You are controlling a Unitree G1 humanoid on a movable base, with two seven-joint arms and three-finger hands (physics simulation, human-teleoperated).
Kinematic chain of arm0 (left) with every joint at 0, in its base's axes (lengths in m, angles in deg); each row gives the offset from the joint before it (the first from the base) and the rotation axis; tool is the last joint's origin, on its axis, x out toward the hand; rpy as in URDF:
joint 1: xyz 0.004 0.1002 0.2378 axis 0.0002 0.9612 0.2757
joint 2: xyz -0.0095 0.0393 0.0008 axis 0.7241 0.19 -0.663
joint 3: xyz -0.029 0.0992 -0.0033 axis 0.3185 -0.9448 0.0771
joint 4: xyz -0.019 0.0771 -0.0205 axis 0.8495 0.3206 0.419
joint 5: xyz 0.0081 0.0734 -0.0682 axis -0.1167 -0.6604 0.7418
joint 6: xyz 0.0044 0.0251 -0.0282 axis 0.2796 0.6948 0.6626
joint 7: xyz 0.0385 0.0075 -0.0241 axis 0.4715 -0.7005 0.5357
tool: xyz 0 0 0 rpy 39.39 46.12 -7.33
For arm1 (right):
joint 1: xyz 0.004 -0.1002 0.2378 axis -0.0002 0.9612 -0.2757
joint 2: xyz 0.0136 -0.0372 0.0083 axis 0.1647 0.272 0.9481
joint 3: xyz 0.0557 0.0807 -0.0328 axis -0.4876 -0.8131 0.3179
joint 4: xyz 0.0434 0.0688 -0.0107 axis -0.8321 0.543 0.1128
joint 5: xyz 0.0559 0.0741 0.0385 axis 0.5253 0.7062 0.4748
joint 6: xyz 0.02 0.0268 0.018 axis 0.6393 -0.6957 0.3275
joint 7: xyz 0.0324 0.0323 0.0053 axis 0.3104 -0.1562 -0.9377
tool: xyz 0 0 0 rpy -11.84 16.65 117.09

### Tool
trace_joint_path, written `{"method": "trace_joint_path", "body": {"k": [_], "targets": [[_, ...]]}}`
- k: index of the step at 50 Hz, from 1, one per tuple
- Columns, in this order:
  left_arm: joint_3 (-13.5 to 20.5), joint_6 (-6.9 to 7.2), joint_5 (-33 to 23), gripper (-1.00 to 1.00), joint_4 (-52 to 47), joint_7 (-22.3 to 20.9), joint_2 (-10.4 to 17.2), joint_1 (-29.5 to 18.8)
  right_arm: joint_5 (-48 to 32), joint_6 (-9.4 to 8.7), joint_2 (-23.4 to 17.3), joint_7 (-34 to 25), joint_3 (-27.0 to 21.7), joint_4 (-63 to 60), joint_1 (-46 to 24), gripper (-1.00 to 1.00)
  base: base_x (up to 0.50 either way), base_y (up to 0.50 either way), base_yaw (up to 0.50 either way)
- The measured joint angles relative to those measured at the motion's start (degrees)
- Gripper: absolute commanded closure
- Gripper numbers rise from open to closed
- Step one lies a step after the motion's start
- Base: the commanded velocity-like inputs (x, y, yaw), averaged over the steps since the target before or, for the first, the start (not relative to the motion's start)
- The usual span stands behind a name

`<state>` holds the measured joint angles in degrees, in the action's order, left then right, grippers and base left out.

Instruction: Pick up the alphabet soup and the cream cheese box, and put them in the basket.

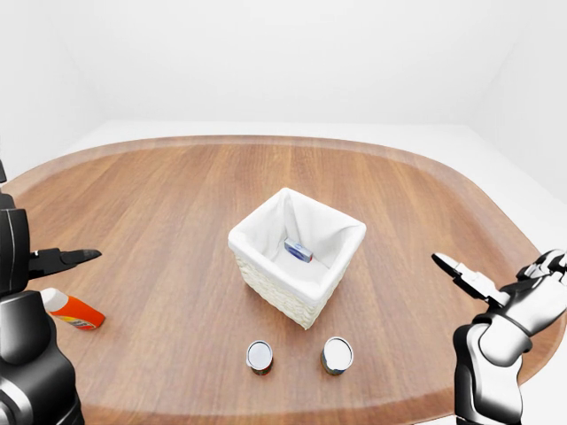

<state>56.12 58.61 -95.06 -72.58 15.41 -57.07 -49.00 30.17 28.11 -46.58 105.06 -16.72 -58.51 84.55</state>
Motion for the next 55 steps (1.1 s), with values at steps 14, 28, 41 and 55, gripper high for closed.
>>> {"method": "trace_joint_path", "body": {"k": [14,28,41,55], "targets": [[-0.14,0.0,-1.06,-1.0,0.82,-0.32,-0.26,-0.17,-2.94,-2.03,2.37,-2.27,1.65,-8.49,4.03,-1.0,0.0,0.0,0.0],[-0.02,0.0,-1.88,-1.0,0.08,-0.89,-0.29,-0.25,-6.01,-3.72,5.46,-8.22,4.25,-14.47,8.07,-1.0,0.0,0.0,0.0],[-0.1,0.0,-2.28,-1.0,0.18,-0.84,-0.36,-0.22,-10.69,-0.52,7.76,-14.22,9.13,-17.55,14.47,-1.0,0.0,0.0,0.0],[-0.33,0.0,-2.51,-1.0,0.72,-0.98,-0.31,-0.31,-15.79,0.0,7.55,-17.03,15.64,-15.95,19.92,-1.0,0.0,0.0,0.0]]}}
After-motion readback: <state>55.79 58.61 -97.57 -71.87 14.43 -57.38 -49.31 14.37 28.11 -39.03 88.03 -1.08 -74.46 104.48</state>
